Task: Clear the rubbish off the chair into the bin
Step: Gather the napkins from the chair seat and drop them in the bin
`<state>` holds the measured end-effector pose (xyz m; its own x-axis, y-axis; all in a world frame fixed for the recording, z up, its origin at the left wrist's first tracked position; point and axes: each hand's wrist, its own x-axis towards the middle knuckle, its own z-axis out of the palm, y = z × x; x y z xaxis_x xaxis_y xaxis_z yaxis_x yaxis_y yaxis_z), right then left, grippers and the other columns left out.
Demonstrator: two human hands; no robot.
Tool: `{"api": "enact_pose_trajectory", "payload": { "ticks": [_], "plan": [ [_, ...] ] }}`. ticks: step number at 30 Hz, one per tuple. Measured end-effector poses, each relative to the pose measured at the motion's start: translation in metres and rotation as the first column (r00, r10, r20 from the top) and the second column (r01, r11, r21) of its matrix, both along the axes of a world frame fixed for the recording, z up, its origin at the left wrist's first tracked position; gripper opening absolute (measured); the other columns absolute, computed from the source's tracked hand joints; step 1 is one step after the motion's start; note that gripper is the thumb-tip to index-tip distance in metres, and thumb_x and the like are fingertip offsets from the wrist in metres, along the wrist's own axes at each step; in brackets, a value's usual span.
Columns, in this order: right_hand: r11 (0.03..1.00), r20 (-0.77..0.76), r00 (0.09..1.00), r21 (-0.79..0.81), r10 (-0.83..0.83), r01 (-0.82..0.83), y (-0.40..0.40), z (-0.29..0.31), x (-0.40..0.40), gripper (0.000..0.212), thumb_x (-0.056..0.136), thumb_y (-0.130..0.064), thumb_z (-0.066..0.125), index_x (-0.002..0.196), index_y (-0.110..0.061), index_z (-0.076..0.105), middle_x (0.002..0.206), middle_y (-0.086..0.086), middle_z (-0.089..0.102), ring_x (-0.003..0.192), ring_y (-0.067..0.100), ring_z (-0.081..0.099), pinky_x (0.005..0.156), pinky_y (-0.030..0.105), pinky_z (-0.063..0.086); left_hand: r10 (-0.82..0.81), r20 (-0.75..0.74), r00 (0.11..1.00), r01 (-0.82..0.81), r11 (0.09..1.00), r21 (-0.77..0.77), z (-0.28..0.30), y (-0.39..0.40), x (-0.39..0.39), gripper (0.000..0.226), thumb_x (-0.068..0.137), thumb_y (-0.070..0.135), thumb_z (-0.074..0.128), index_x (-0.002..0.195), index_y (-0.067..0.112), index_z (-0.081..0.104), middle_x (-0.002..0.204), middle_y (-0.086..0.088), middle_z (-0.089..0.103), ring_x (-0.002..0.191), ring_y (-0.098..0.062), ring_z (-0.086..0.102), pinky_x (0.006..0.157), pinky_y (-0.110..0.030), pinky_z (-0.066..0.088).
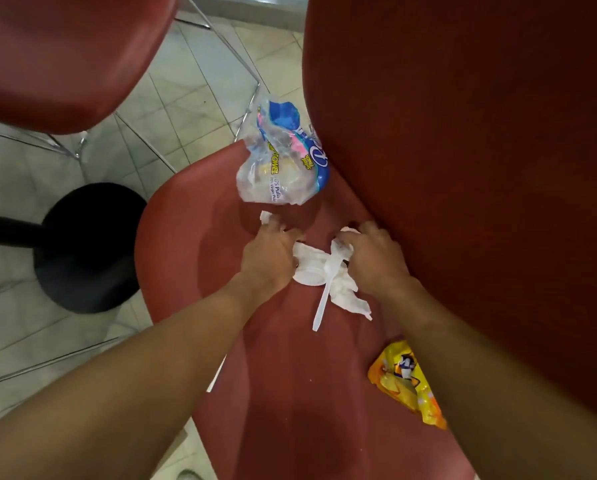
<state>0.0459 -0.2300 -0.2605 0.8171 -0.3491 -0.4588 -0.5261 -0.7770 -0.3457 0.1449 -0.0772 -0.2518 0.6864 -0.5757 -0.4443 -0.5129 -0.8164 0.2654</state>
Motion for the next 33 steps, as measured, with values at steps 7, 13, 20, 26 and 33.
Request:
{"api": "enact_pose_trajectory", "payload": {
  "ticks": [7,13,20,26,33],
  "plan": [
    [0.993,0.116,0.99,-0.078,-0.08,0.089,-0.007,0.002,0.005,0.032,0.087,-0.002,0.047,0.111,-0.014,0.064,0.109,0.015,0.06,0.098,0.035,0.057,0.081,0.039,0.048,0.273,-0.054,0.96,-0.278,0.951,-0.134,0.006,-0.001,0.01,0.009,0.079,0.019,0.066,0.088,0.019,0.066,0.094,-0.007,0.067,0.089,-0.028,0.063,0.077,-0.035,0.05],
    [0.98,0.29,0.943,-0.063,-0.165,0.191,0.006,0.043,-0.001,0.029,0.09,-0.008,0.051,0.116,-0.014,0.063,0.101,0.015,0.058,0.093,0.034,0.056,0.076,0.038,0.045,0.356,-0.103,0.929,-0.371,0.885,-0.283,0.046,0.011,0.007,0.006,0.076,0.014,0.065,0.075,0.02,0.064,0.075,0.001,0.068,0.072,-0.019,0.062,0.063,-0.024,0.039],
    [0.959,0.404,0.878,-0.004,-0.257,0.283,0.043,0.11,-0.019,0.032,0.084,-0.004,0.061,0.115,-0.009,0.065,0.101,0.017,0.058,0.09,0.037,0.058,0.08,0.04,0.047,0.479,-0.119,0.87,-0.491,0.812,-0.316,0.108,0.051,-0.017,0.01,0.076,0.016,0.066,0.071,0.023,0.062,0.064,0.006,0.06,0.062,-0.018,0.055,0.059,-0.024,0.035],
    [0.96,0.333,0.901,0.138,-0.277,0.244,0.093,0.165,-0.046,0.029,0.09,-0.017,0.059,0.119,-0.016,0.063,0.108,0.011,0.057,0.096,0.03,0.059,0.083,0.035,0.047,0.562,-0.161,0.811,-0.578,0.728,-0.369,0.153,0.11,-0.058,0.006,0.074,0.019,0.066,0.07,0.02,0.062,0.06,0.008,0.058,0.061,-0.017,0.056,0.057,-0.024,0.035],
    [0.96,0.251,0.95,0.249,-0.189,0.125,0.205,0.205,-0.086,0.031,0.089,-0.021,0.062,0.12,-0.018,0.063,0.112,0.008,0.059,0.101,0.024,0.059,0.084,0.027,0.041,0.639,-0.265,0.722,-0.688,0.622,-0.375,0.19,0.221,-0.127,0.034,0.077,0.015,0.063,0.108,0.028,0.062,0.074,0.001,0.065,0.071,-0.017,0.062,0.065,-0.025,0.046]
  ]
}}
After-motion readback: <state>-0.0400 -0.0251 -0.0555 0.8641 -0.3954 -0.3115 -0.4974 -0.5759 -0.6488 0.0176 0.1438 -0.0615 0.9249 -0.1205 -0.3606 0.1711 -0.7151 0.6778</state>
